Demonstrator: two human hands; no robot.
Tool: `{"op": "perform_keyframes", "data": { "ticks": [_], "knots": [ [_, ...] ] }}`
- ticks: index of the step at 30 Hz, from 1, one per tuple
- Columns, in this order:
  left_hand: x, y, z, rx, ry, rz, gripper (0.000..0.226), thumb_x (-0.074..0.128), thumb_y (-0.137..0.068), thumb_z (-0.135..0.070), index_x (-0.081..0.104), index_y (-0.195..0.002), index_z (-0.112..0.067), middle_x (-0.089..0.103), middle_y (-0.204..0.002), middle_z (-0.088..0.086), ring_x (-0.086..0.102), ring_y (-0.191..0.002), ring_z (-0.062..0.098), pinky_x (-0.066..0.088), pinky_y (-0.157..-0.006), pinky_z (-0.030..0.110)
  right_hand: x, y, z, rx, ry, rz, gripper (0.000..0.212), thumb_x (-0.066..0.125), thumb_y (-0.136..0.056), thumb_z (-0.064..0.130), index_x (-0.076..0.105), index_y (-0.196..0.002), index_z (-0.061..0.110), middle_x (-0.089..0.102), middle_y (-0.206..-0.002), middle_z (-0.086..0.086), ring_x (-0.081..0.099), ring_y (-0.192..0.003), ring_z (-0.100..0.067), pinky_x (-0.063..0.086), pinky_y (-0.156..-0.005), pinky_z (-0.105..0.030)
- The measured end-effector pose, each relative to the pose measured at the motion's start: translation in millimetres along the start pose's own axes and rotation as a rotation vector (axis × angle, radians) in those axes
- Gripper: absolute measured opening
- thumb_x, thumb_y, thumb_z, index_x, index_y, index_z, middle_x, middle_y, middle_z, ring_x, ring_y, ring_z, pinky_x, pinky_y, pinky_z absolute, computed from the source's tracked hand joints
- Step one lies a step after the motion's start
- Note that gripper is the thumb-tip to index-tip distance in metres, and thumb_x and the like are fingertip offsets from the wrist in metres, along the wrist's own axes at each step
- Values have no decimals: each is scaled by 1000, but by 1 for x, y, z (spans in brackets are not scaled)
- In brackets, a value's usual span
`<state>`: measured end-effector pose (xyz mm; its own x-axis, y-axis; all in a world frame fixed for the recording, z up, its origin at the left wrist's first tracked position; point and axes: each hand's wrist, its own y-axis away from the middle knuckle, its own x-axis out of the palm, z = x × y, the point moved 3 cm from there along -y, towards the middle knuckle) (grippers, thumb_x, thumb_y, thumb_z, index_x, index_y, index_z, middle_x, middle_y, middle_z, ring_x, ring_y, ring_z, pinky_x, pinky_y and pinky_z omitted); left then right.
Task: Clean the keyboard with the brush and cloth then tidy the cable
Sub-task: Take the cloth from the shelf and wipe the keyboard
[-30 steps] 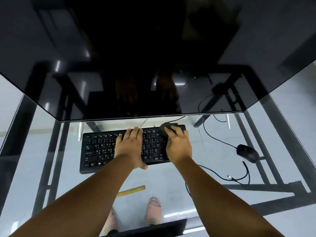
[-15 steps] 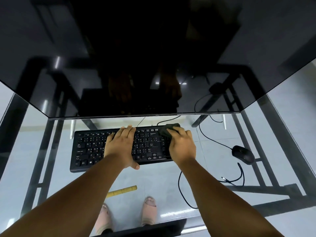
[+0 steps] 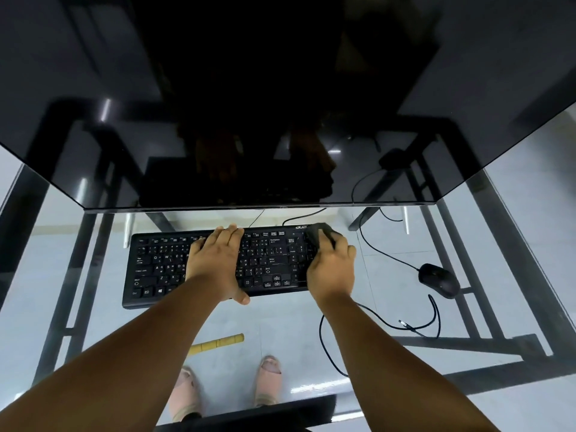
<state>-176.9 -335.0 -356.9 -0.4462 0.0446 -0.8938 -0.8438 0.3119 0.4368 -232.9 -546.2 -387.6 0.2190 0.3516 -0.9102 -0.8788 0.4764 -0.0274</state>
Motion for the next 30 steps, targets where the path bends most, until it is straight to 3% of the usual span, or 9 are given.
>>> {"op": "perform_keyframes", "data": {
  "ticks": [5, 7, 11, 17, 22, 27, 30],
  "knots": [
    [-1, 1, -2, -10, 0, -5, 143, 85, -47, -63, -1, -154, -23, 2, -163, -7, 3, -150, 18, 13, -119, 43, -1, 22, 0, -390, 71, 141, 53, 55, -83, 6, 60, -132, 23, 53, -135, -3, 48, -112, -28, 57, -72, -35],
    [-1, 2, -3, -11, -1, -5, 142, 85, -48, -63, -1, -154, -23, 2, -163, -7, 2, -150, 18, 12, -119, 43, -5, 22, -19, -363, 76, 104, 51, 54, -83, 6, 61, -130, 23, 55, -132, -2, 50, -109, -28, 58, -70, -36],
    [-2, 3, -3, -15, -7, -2, 142, 85, -48, -62, -1, -154, -23, 2, -163, -6, 2, -150, 17, 13, -119, 43, -7, 14, -26, -101, 18, 33, 54, 50, -86, 2, 56, -137, 20, 52, -137, -8, 45, -111, -34, 56, -80, -43],
    [-2, 3, -2, -7, -2, 0, 143, 85, -46, -64, 0, -154, -24, 2, -162, -7, 4, -150, 17, 14, -120, 44, -7, 43, -11, -569, 94, 235, 59, 55, -76, 5, 61, -129, 31, 55, -134, 5, 51, -107, -24, 55, -80, -33],
    [-2, 4, 0, -1, 6, 0, 142, 85, -47, -64, -1, -154, -26, 1, -162, -9, 4, -150, 16, 14, -119, 44, -8, 45, -16, -358, -12, 97, 47, 53, -77, 6, 70, -115, 28, 59, -123, 3, 50, -99, -25, 57, -61, -35],
    [0, 3, 1, 4, 1, -7, 143, 83, -45, -66, -1, -153, -26, 2, -162, -9, 4, -150, 16, 16, -119, 46, 6, 57, 26, -563, 12, 256, 54, 57, -78, 6, 64, -126, 30, 54, -129, 3, 48, -104, -26, 54, -74, -35],
    [1, 3, 2, 7, 10, -5, 142, 83, -46, -65, -2, -154, -27, 0, -162, -10, 2, -150, 16, 15, -119, 45, 0, 52, 13, -536, 27, 203, 48, 55, -80, 11, 67, -120, 33, 56, -123, 6, 50, -101, -23, 54, -69, -32]
  ]
}}
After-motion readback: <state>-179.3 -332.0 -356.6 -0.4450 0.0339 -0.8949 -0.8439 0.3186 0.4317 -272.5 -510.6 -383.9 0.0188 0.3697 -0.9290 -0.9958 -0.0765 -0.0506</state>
